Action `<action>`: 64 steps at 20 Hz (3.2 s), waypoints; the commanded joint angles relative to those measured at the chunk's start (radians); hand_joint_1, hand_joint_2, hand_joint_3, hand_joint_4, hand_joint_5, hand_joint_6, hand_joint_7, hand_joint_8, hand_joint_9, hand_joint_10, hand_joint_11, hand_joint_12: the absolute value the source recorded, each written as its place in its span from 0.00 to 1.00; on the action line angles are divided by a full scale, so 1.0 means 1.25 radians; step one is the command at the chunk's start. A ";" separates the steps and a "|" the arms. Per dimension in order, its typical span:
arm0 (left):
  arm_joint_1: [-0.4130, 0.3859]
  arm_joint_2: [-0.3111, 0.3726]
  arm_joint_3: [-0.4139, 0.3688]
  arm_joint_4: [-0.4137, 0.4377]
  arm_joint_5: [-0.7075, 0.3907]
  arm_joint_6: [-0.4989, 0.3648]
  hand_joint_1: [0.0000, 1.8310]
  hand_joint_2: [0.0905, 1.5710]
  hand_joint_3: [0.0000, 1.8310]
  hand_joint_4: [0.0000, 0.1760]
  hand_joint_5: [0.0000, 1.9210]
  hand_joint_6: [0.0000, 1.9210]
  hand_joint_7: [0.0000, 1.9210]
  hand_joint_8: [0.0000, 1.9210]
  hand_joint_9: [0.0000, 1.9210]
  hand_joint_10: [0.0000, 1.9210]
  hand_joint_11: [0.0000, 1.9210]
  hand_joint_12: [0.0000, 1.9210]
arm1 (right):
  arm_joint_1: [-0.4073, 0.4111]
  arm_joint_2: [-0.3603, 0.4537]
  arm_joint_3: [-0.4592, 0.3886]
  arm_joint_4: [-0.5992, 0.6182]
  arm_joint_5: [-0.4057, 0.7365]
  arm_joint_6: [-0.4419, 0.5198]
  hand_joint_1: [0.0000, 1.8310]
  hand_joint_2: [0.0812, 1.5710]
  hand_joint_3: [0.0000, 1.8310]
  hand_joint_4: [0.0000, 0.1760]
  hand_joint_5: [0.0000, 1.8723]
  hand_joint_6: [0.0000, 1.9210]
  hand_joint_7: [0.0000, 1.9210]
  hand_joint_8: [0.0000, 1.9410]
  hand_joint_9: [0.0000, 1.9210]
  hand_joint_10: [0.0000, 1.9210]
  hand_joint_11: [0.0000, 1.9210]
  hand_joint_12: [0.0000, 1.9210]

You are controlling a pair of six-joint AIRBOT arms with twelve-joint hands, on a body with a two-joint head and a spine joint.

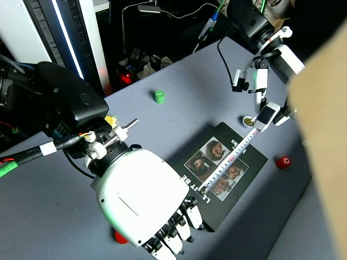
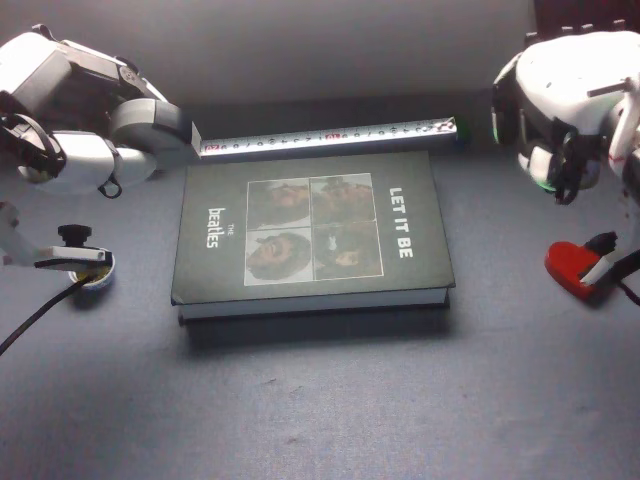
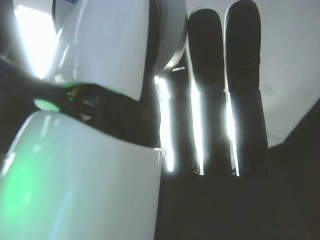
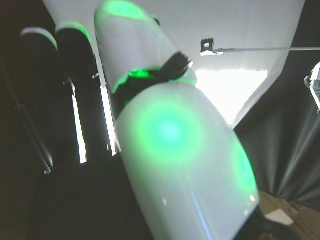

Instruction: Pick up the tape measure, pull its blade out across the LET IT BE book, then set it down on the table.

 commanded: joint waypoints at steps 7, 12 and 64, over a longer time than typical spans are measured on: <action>-0.005 0.007 0.004 0.029 -0.087 -0.009 0.76 0.65 0.00 0.00 0.58 0.32 0.61 0.40 0.50 0.58 0.44 0.51 | 0.037 -0.003 -0.030 -0.171 0.076 0.021 0.74 0.74 0.00 0.00 0.38 0.65 0.47 0.54 0.44 0.73 0.38 0.77; -0.005 0.007 0.003 0.030 -0.087 -0.009 0.76 0.65 0.00 0.00 0.58 0.31 0.60 0.41 0.49 0.58 0.45 0.51 | 0.041 -0.031 -0.030 -0.174 0.086 0.014 0.63 0.79 0.00 0.00 0.33 0.75 0.43 0.68 0.35 0.48 0.28 0.76; -0.004 0.007 0.000 0.045 -0.088 -0.009 0.76 0.65 0.00 0.00 0.57 0.33 0.61 0.41 0.48 0.58 0.44 0.52 | 0.033 -0.100 0.017 -0.097 0.061 -0.007 0.51 0.75 0.00 0.00 0.36 0.01 0.38 0.01 0.36 0.04 0.11 0.64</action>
